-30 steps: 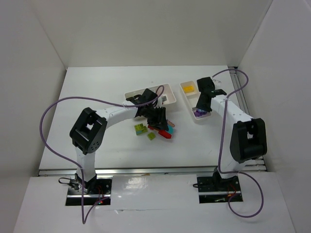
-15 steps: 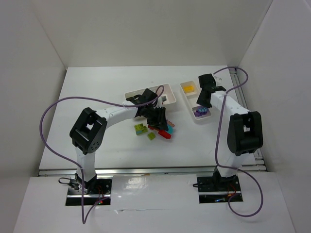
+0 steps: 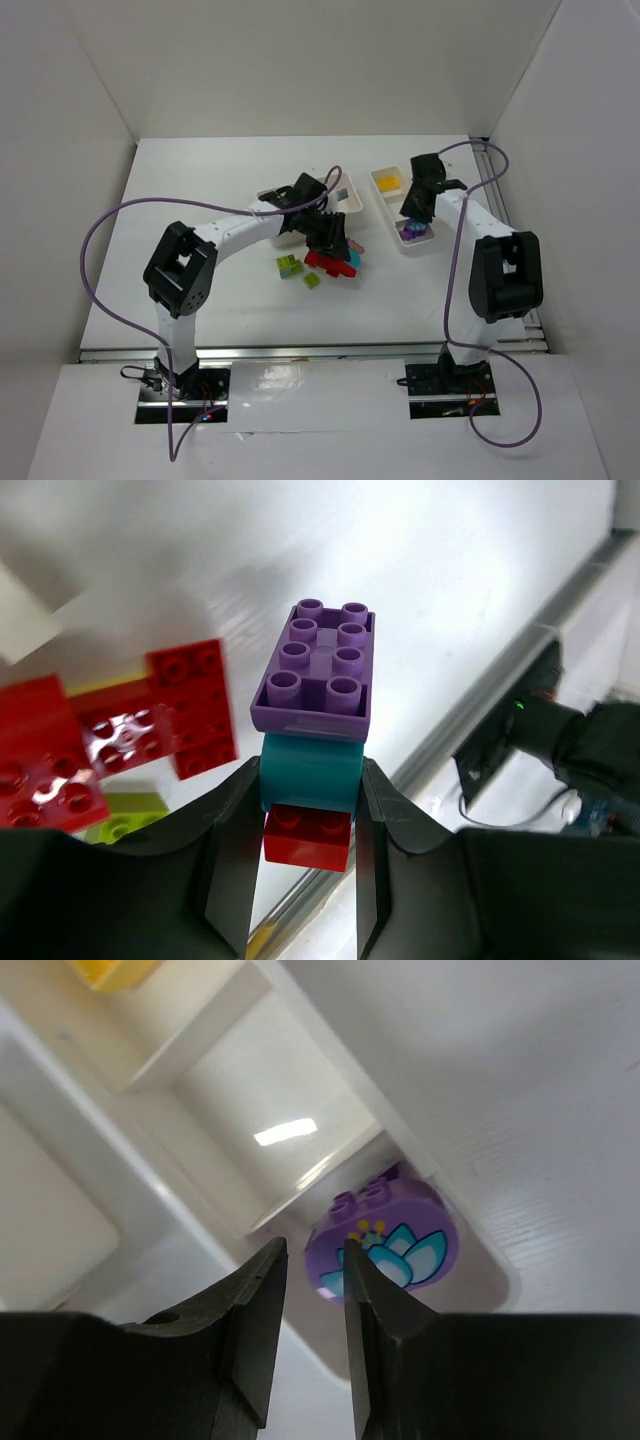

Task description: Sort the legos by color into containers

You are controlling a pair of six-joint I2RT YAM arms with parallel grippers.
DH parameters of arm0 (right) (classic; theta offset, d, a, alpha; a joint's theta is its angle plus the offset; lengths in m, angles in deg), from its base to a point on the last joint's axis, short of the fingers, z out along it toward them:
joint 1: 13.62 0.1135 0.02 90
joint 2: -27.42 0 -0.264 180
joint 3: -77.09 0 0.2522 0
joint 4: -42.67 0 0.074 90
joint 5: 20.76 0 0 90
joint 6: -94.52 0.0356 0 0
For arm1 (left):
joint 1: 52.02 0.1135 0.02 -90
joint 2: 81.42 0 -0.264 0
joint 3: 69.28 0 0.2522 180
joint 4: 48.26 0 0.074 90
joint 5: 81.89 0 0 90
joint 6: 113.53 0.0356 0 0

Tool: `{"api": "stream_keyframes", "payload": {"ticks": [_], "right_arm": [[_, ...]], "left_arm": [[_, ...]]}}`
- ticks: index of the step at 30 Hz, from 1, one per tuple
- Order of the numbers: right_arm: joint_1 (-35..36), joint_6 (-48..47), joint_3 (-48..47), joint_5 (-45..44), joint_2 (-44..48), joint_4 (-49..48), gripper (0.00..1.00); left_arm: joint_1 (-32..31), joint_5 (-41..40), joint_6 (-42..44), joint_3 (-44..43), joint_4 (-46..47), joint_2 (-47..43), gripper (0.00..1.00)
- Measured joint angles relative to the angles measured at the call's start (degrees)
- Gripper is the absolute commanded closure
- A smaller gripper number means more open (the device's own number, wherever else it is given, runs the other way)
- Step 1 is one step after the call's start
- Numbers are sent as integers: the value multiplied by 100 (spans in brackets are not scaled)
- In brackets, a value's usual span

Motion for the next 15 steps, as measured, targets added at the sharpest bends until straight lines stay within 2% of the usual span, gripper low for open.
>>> {"api": "stream_keyframes", "payload": {"ticks": [4, 5, 8, 12, 15], "right_arm": [[0, -162, 201, 619, 570, -146, 36], [0, -269, 273, 863, 782, -219, 23], [-33, -610, 354, 1620, 1412, -297, 5], [-297, -1128, 356, 2935, 2004, -328, 5], [-527, -1469, 378, 4076, 2057, -328, 5]], "left_arm": [[2, 560, 367, -286, -11, 0, 100], [2, 776, 498, -361, -31, 2, 100], [59, 1478, 844, -592, -223, 15, 100], [282, 2590, 1598, -1121, -769, 234, 100], [470, 3320, 2317, -1513, -1384, 533, 100]]}}
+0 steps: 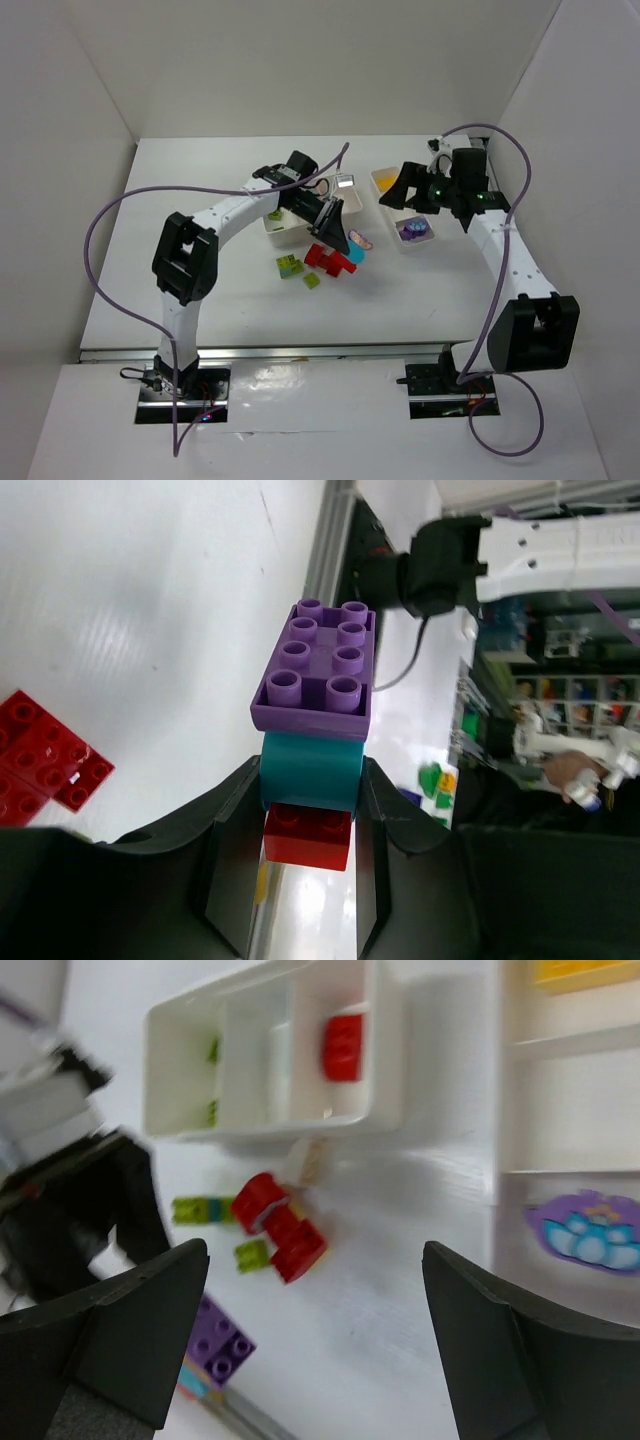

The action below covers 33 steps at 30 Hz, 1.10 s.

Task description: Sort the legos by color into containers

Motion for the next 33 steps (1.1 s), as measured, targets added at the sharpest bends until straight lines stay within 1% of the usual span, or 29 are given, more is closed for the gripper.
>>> {"api": "stream_keyframes", "payload": {"ticks": [3, 5, 8, 10, 14, 17, 19, 20, 21, 23, 25, 26, 33], "right_arm": [[-83, -297, 153, 1167, -66, 31, 5], [-83, -529, 219, 1906, -168, 96, 2], [-81, -874, 219, 2706, -369, 271, 0], [-37, -1058, 219, 3014, -487, 396, 0], [133, -1298, 219, 3226, -645, 601, 0], [282, -1399, 219, 3314, -717, 728, 6], [350, -1445, 219, 3368, -741, 789, 12], [367, -1469, 219, 3403, -750, 813, 18], [380, -1486, 219, 3429, -758, 820, 22], [391, -1506, 219, 3480, -789, 839, 27], [393, -1541, 219, 3547, -820, 861, 37], [396, -1545, 221, 3571, -848, 876, 39], [546, -1711, 221, 3792, -1034, 999, 39]], "left_arm": [[155, 354, 509, -85, -555, 192, 100], [181, 461, 741, -87, -798, 275, 100], [162, 612, 938, -105, -1025, 339, 100], [155, 723, 1036, -179, -1137, 361, 100], [146, 876, 1075, -378, -1187, 374, 100], [146, 942, 1126, -507, -1193, 374, 100], [146, 960, 1161, -549, -1193, 374, 100], [146, 960, 1165, -557, -1193, 374, 100], [146, 957, 1165, -557, -1193, 374, 100], [146, 960, 1167, -557, -1198, 387, 100], [146, 957, 1165, -557, -1204, 409, 100], [146, 957, 1165, -557, -1209, 413, 100], [153, 920, 1154, -557, -1198, 415, 100]]}}
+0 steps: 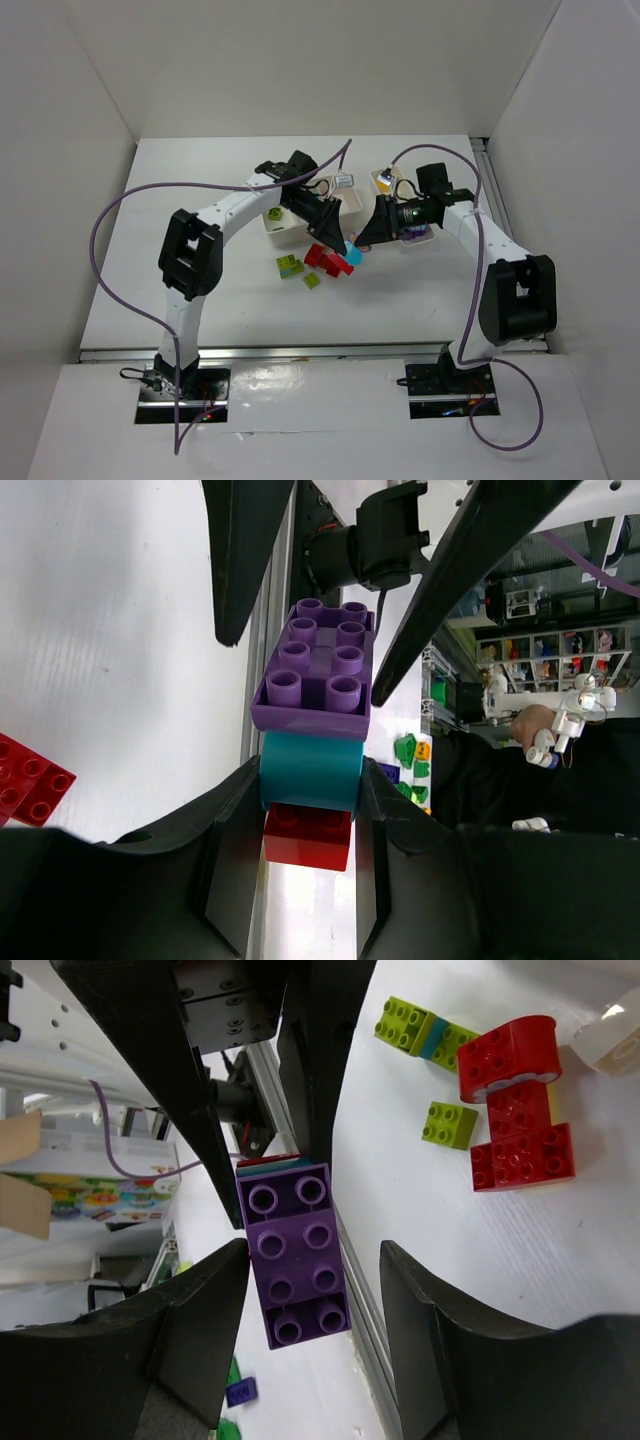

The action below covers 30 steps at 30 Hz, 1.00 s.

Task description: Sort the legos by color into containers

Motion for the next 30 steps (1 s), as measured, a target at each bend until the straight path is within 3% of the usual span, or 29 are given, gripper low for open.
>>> {"api": "stream_keyframes", "payload": {"ticks": [3, 5, 7, 11, 16, 23, 30], "right_arm": [[48, -55, 0, 46, -39, 42, 50], [59, -94, 0, 114, -42, 70, 70], [57, -168, 0, 162, -42, 68, 82], [17, 24, 15, 101, -28, -72, 92], [-223, 562, 278, -363, 256, -372, 95], [-715, 1469, 494, -1790, 662, -844, 95], [-708, 3180, 492, -5399, 925, -396, 98]], "left_arm": [[7, -33, -7, 0, 28, 0, 100], [7, -81, -11, 0, 59, 0, 100], [7, -39, -4, 0, 44, 0, 100], [63, -37, -9, 9, 76, 0, 100], [109, -74, -94, 264, 256, -11, 100], [334, -299, -332, 715, 393, -11, 100], [433, -872, -885, 750, 798, -133, 100]]}}
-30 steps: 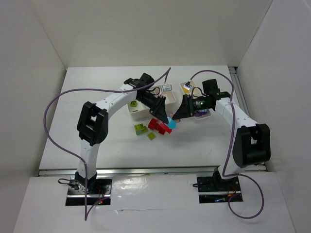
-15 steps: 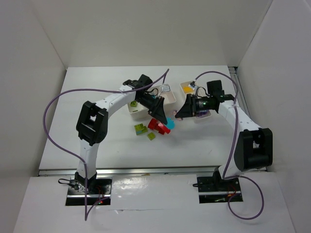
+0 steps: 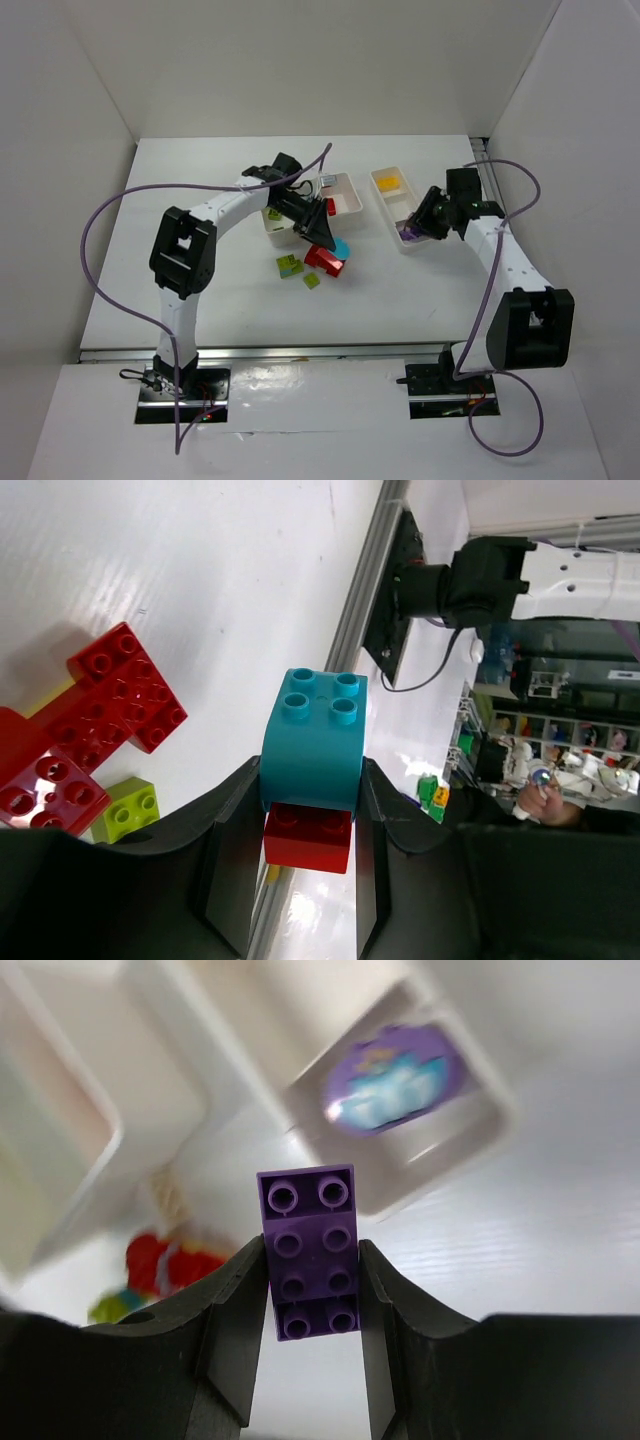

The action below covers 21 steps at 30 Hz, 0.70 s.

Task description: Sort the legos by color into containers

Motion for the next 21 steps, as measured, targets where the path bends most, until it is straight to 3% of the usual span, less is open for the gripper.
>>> {"api": "stream_keyframes", "payload": {"ticks": [4, 7, 14, 21], "right_arm": [[-17, 1005, 227, -1263, 245, 68, 96], [-20, 1458, 393, -1635, 334, 46, 94], [-20, 1915, 328, -1873, -302, -186, 92], [-20, 2028, 374, -1812, -365, -765, 92]], "left_arm": [[-2, -232, -173, -22, 94, -70, 100], [-2, -365, -225, -33, 146, -70, 100], [-2, -584, -293, -33, 155, -70, 100], [-2, -660, -291, -33, 155, -70, 100]]}}
